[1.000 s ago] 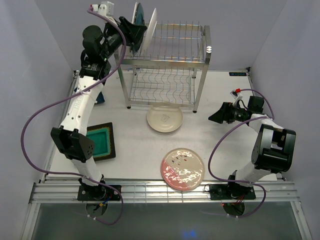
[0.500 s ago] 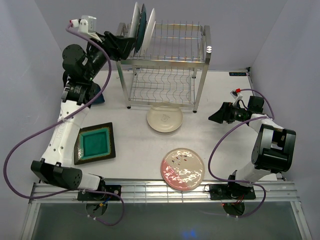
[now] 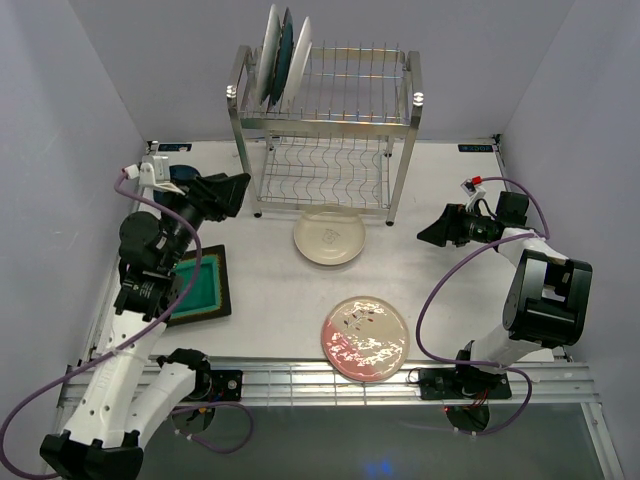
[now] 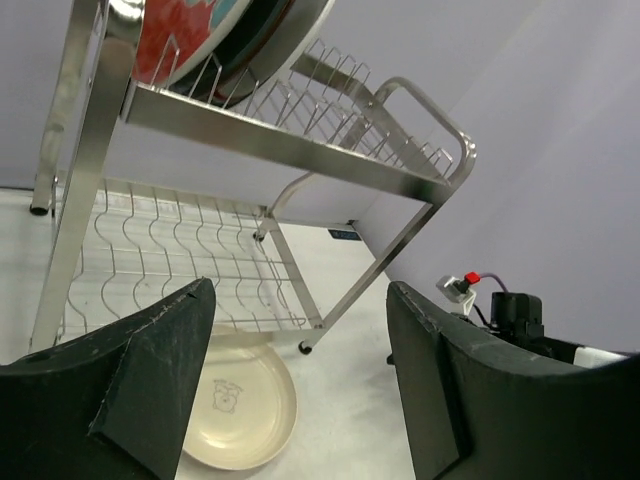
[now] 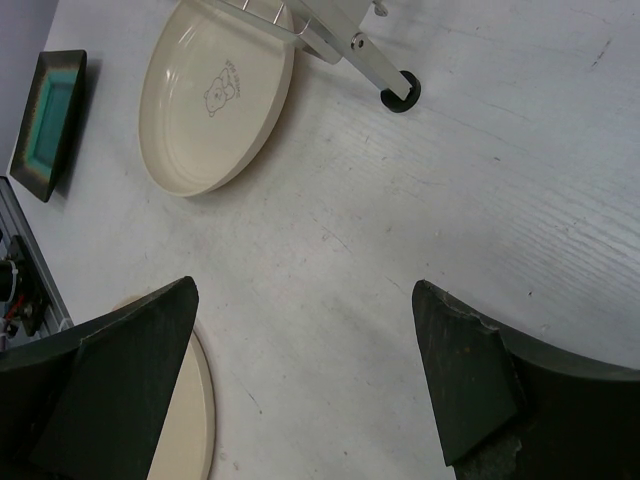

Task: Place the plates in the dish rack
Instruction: Insert the plate into the dish rack, then pick up the plate at the center of the board.

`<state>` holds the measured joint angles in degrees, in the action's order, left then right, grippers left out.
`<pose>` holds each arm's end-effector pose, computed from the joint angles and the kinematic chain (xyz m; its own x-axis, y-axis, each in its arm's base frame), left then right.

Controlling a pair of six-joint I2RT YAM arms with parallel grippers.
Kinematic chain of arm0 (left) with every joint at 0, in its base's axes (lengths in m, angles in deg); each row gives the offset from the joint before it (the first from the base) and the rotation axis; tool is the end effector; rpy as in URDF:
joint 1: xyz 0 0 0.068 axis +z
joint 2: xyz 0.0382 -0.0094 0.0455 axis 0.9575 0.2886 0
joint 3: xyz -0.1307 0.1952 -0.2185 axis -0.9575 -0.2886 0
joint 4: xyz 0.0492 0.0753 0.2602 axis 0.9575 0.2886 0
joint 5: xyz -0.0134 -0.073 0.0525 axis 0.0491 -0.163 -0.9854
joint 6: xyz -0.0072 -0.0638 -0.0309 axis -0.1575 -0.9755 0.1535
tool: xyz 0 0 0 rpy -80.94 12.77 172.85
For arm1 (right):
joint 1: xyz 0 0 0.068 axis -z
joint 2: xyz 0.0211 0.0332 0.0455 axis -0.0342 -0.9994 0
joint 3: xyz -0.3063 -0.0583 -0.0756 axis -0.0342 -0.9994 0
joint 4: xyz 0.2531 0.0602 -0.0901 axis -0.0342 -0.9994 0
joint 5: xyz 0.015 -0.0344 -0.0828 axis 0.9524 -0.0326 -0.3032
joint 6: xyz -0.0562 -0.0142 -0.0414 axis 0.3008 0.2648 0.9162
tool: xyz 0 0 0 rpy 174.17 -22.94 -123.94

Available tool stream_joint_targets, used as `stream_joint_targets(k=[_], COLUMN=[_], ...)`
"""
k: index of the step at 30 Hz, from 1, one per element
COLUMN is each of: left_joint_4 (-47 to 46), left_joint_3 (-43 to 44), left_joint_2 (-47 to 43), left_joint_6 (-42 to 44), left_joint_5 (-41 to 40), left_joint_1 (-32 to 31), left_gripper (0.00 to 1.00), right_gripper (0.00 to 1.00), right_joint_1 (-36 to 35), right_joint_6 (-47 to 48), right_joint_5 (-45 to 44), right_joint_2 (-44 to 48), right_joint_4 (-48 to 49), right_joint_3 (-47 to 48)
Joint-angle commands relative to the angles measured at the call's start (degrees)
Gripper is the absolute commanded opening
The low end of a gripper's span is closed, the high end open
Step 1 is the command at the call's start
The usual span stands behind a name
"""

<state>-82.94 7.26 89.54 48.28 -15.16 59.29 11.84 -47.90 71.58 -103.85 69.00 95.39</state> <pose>0.1714 -0.0535 0.4526 -0.0760 -0.5340 -0.8421 0.4398 0.7400 -0.5089 0.3293 -0.0310 0.2224 -0.6610 0.0970 -0.7441 -0.4880 0.6977 0.5245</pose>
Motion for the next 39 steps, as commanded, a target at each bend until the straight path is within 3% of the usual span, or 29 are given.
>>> stream_joint_targets(k=[1, 14, 17, 21, 27, 33, 39], left_joint_4=[2.1, -3.3, -4.4, -4.6, -10.7, -16.4, -15.7], left_joint_3=[-5.3, -29.6, -32.0, -34.7, -36.3, -31.6, -21.8], left_joint_2=[-2.7, -13.0, -14.6, -14.1, -2.0, 11.5, 22.6], left_joint_6=[-1.3, -5.1, -5.9, -4.8, -0.7, 7.8, 26.6], left_joint_5=[-0.2, 1.8, 1.0, -7.6, -23.1, -30.9, -27.9], left_joint_1=[0.3, -0.2, -2.1, -9.8, -27.3, -35.1, -37.5], left_gripper=[0.80, 0.90, 0.90, 0.90, 0.92, 0.92, 0.92], right_gripper=[0.93, 0.94, 0.94, 0.94, 0.93, 0.93, 0.93], right_joint_1=[-0.1, -0.6, -1.8, -3.8, -4.7, -4.7, -4.7], right_joint_6=[0.8, 0.9, 1.2, 2.5, 3.2, 3.8, 4.0], right_joint_5=[0.7, -0.5, -1.7, -3.8, -4.3, -4.4, -3.7], right_joint_2=[1.3, 2.4, 3.4, 5.9, 8.6, 8.5, 7.2], right_joint_4=[0.8, 1.4, 2.2, 3.2, 5.0, 4.7, 4.0], right_joint_3=[1.0, -0.2, -1.2, -2.5, -4.0, -3.9, -3.1])
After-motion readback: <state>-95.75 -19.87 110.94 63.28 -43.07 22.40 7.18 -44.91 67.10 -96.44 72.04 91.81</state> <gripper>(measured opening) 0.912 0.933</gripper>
